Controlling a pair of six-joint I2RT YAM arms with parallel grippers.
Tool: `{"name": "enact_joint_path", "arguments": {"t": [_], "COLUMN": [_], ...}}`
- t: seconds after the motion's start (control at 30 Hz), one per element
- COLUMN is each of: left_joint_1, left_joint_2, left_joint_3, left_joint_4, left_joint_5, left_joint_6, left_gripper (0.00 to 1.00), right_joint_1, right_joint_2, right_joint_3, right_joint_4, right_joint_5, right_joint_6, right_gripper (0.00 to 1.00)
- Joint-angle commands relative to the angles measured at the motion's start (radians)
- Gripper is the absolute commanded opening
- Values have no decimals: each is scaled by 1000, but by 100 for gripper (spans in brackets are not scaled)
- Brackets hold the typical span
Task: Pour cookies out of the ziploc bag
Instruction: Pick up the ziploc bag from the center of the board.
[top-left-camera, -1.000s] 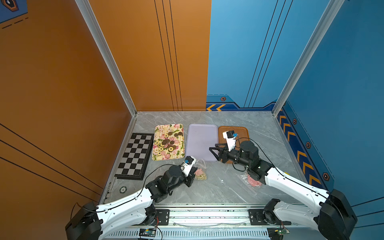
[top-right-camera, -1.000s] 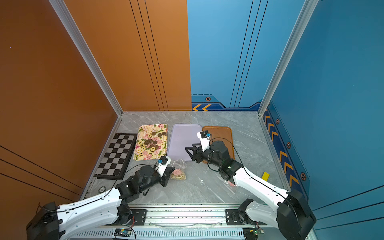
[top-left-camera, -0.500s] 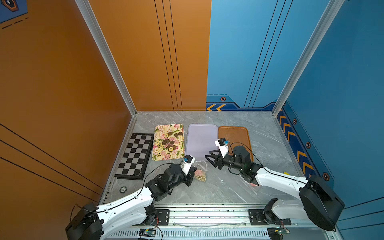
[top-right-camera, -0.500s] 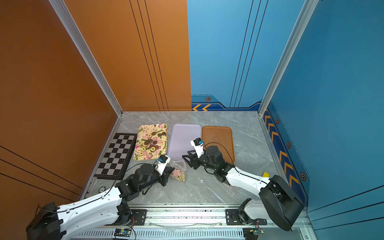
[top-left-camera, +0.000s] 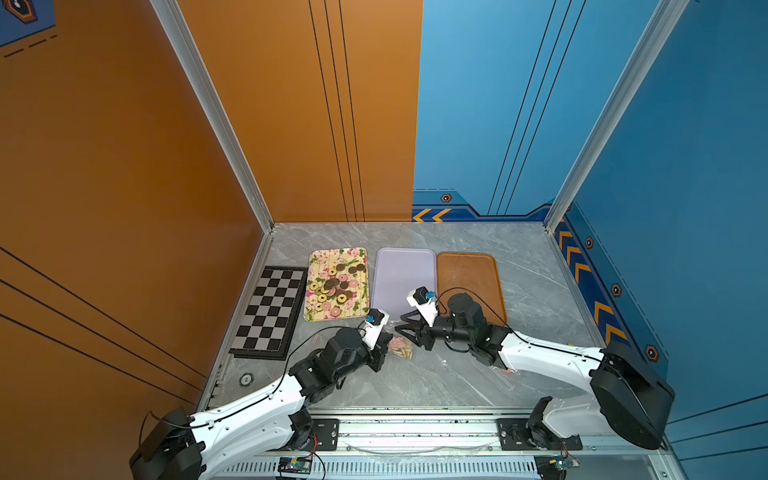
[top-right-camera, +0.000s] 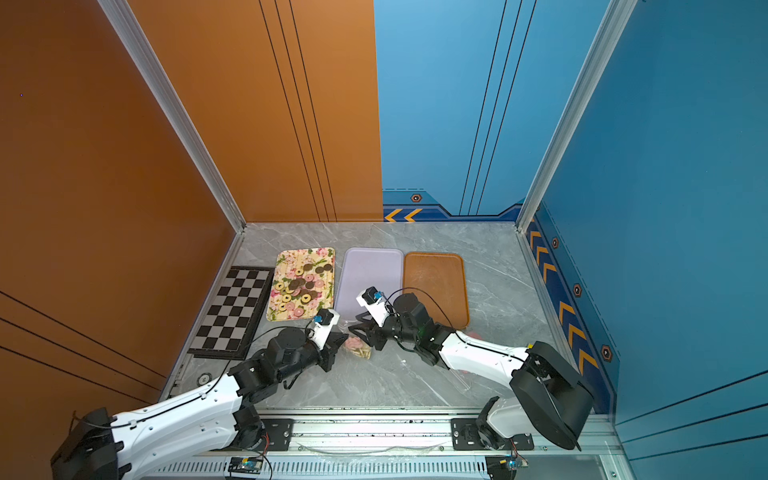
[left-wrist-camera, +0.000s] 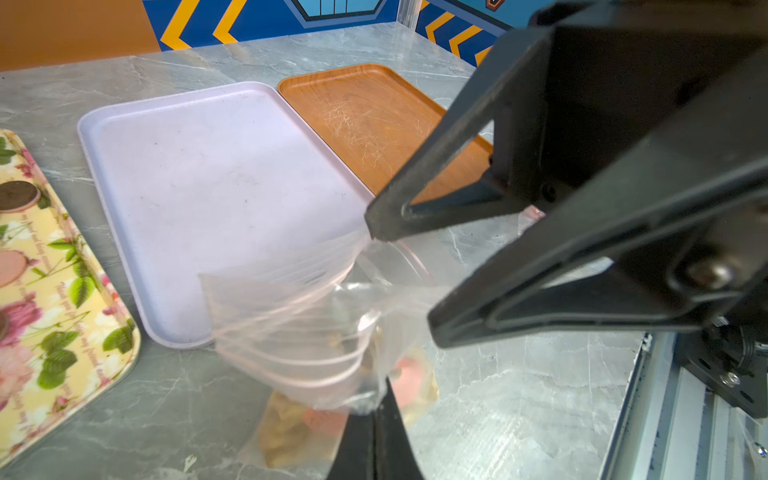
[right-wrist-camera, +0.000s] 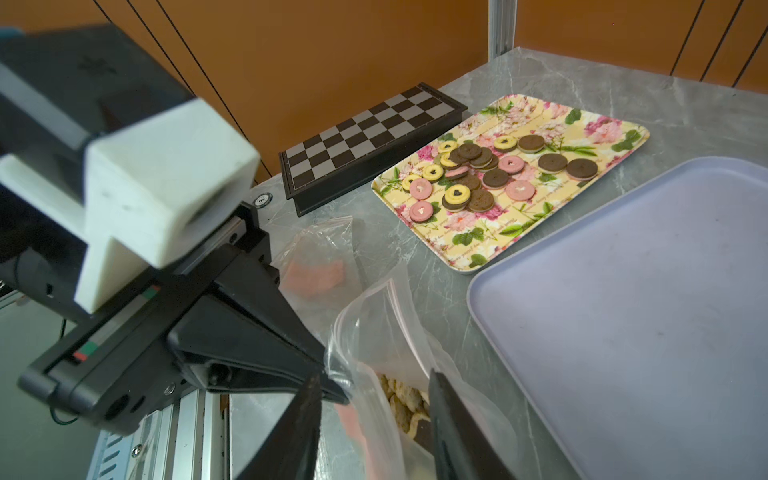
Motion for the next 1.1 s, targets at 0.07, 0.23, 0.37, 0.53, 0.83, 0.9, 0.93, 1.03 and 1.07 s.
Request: {"name": "enact_joint_path", "arguments": {"t": [0.07, 0.23, 0.37, 0.53, 0.83, 0.9, 0.93, 1.03, 1.07], "left_joint_1": [18, 27, 30, 32, 39, 50, 59, 90, 103], "left_joint_2": [-46, -67, -82, -97, -160, -176, -183, -184, -178], "left_joint_3": [1, 0, -9, -13, -25, -22, -22, -16, -12], "left_joint_4": [-28, -45, -43, -49, -118, -133, -136, -134, -132], "left_joint_5": [-11, -7, -13, -22, -51, -54, -50, -21, -4], "left_joint_6": [20, 19, 20, 12, 6, 9, 9, 10, 12], "left_gripper": [0, 0, 0, 0, 0, 0, 0, 0, 0], "right_joint_1": [18, 28, 30, 41, 46, 48, 48, 45, 44], "right_joint_2": [24, 3, 27, 83, 124, 121, 120, 118, 122], "right_joint_3": [39, 32, 46, 89, 96, 95, 95, 88, 91], "right_joint_4": [-64, -72, -94, -145, -110, -102, -97, -65, -58], "right_joint_5": [-15, 2, -3, 7, 3, 0, -2, -16, -20], "right_joint_6": [-44, -59, -69, -80, -53, -47, -40, -11, 2], "right_gripper": [38, 38, 35, 34, 0, 0, 0, 0, 0]}}
